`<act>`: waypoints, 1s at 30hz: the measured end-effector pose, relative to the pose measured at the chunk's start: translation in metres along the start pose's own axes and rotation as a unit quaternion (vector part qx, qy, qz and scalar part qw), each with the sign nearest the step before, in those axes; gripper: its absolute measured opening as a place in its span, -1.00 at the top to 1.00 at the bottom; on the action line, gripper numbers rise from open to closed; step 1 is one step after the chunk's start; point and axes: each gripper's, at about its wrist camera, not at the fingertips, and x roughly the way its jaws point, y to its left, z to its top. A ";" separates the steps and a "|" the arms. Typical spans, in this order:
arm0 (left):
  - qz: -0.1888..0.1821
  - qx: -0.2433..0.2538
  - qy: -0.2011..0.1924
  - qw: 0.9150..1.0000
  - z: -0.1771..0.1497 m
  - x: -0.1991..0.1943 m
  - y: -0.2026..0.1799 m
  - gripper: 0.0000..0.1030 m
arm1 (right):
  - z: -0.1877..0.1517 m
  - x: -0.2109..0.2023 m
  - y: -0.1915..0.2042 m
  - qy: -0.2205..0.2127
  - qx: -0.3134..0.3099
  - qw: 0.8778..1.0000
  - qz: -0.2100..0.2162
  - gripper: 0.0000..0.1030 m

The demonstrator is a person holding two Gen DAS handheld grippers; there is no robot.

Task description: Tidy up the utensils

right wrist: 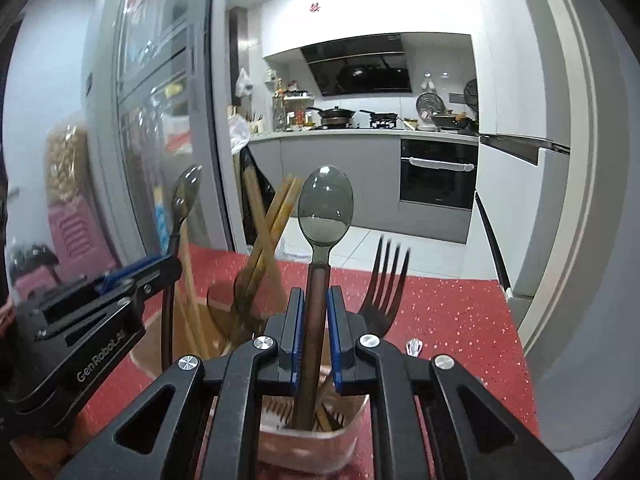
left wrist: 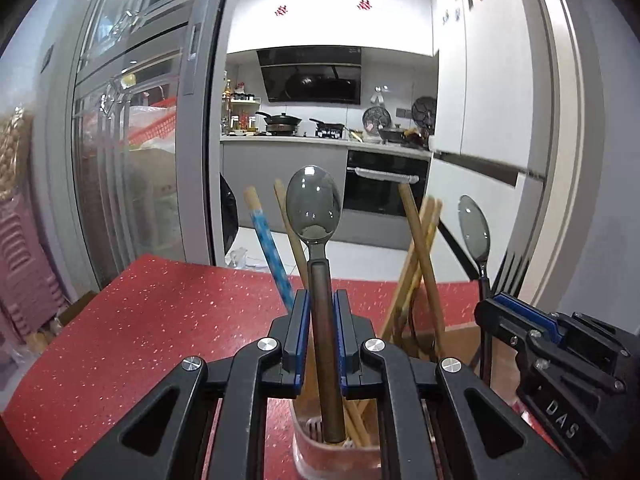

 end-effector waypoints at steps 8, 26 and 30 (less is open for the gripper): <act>0.011 0.008 0.030 0.999 -0.011 -0.001 -0.001 0.29 | -0.006 -0.001 0.000 0.029 -0.004 1.000 0.008 0.76; 0.020 -0.002 0.058 0.998 -0.007 -0.040 0.010 0.29 | 0.001 -0.048 -0.007 0.052 0.060 0.996 0.035 0.13; 0.020 0.004 0.061 0.998 -0.012 -0.052 0.009 0.29 | -0.005 -0.063 -0.002 0.060 0.069 0.995 0.028 -0.05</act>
